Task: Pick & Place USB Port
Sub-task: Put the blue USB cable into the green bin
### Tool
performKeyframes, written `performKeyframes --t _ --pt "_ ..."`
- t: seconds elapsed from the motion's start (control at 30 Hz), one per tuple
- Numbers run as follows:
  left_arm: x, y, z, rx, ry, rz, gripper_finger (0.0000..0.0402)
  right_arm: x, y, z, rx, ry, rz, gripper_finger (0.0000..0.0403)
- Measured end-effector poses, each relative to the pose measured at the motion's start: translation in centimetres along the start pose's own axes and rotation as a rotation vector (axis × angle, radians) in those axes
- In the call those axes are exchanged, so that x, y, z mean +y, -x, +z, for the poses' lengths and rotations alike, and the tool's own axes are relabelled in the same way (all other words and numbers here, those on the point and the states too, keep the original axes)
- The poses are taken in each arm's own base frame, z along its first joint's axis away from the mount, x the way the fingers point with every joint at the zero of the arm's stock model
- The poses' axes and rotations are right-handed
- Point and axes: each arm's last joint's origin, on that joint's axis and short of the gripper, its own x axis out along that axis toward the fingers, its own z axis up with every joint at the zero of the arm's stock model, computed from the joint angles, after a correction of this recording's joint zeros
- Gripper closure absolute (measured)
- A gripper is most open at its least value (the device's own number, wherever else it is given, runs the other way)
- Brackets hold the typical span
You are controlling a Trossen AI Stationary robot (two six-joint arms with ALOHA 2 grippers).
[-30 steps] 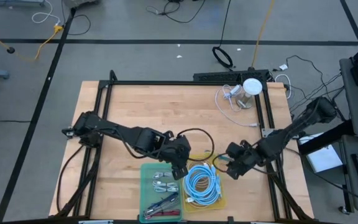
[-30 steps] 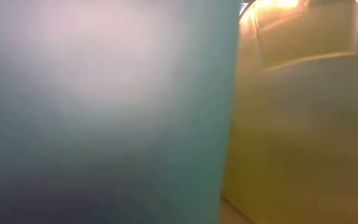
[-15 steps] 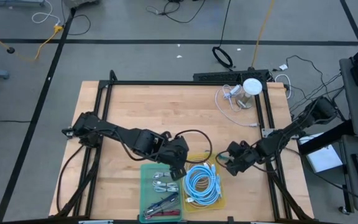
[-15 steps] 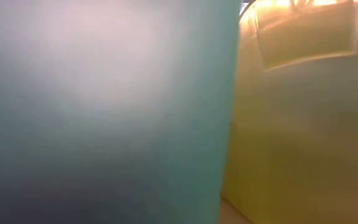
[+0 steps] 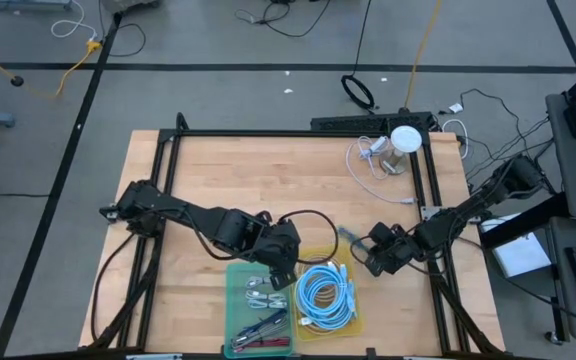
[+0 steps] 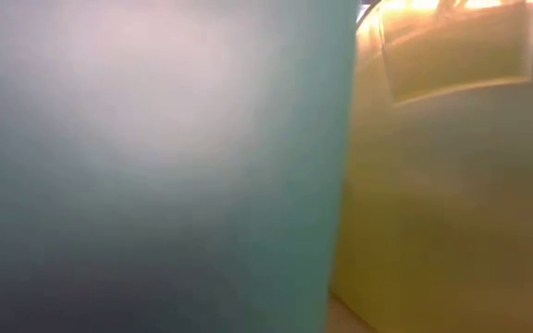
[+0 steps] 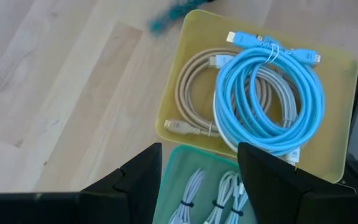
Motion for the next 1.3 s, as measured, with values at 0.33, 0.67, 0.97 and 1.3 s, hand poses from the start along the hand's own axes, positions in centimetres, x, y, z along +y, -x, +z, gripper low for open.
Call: performKeyframes --t 0.33,0.67,0.97,1.3 --pt "-0.4 0.4 -1.4 0.033 -0.003 0.076 0.0188 1.7 1.7 3.5 -0.153 -0.084 -0.079 0.0399" --pt "-0.2 3.0 -3.3 -0.020 0.003 0.230 0.0188 8.0 8.6 12.3 -0.420 0.059 0.066 0.0401" --pt "2.9 11.4 -5.6 -0.231 0.142 0.293 0.0188 17.1 10.9 17.7 -0.433 0.204 0.235 0.0402" --pt "5.5 17.8 -7.4 -0.427 0.298 0.163 0.0188 26.0 2.4 17.9 -0.143 0.455 0.303 0.0402"
